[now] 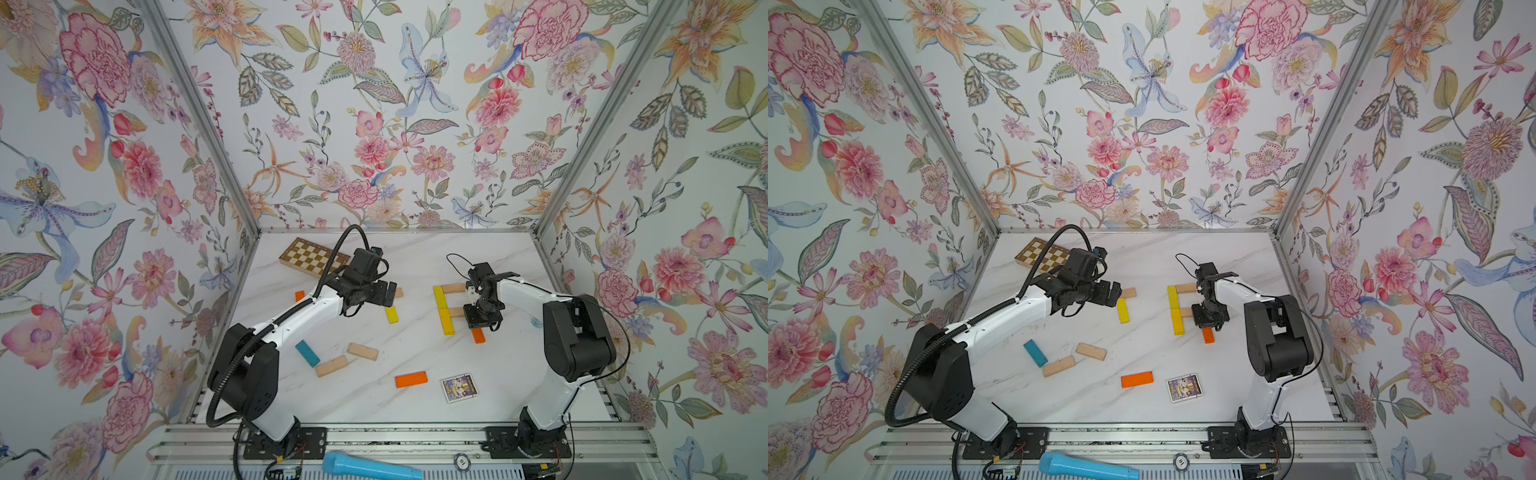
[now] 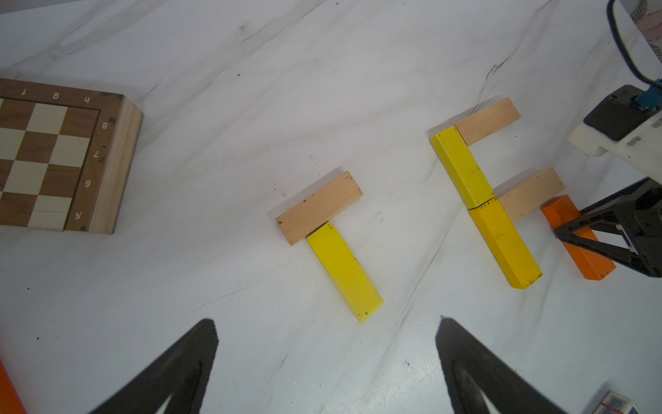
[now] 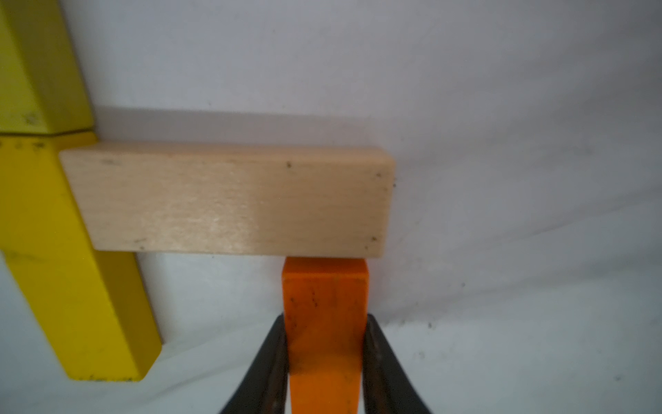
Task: Assemble the number 6 with building blocks
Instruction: Assemble the building block at the center of the board.
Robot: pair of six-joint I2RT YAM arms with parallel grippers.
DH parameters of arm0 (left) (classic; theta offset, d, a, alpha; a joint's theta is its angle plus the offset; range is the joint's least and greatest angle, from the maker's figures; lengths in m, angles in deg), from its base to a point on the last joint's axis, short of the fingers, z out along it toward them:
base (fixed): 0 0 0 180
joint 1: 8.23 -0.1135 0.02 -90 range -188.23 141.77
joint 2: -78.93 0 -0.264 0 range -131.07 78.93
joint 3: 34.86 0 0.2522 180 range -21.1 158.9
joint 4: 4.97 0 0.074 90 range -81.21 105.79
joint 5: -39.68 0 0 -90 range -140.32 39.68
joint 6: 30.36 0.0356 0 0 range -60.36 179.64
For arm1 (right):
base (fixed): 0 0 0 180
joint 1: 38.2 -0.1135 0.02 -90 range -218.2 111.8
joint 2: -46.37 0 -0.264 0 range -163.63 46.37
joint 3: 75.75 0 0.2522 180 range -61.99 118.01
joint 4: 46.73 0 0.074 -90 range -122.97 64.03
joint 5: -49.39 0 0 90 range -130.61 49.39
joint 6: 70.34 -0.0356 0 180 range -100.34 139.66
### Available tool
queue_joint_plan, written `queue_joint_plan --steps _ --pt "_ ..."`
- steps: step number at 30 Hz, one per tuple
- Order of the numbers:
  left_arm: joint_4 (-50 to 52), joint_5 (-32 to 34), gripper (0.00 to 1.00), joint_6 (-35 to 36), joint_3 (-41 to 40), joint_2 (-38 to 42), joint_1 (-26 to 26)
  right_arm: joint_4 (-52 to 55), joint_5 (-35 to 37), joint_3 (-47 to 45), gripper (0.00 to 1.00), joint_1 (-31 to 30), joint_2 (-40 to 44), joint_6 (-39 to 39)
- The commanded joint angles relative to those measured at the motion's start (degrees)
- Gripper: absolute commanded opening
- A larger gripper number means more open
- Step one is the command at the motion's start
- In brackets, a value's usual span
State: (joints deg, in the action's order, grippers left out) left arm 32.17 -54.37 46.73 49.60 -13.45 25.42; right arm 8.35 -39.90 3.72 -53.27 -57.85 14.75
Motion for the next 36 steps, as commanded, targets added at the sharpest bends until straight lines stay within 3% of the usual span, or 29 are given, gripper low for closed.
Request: queue_joint_plan --steps 1,36 --pt "1.0 0.7 0.99 0.0 1.7 -0.9 -0.5 0.1 1.4 0.2 0.32 0.4 -2.9 0.7" --pt "0.7 0.1 0.99 -0.3 1.7 -1.0 -0.5 0.1 1.3 -0.1 0.32 0.7 -3.6 0.3"
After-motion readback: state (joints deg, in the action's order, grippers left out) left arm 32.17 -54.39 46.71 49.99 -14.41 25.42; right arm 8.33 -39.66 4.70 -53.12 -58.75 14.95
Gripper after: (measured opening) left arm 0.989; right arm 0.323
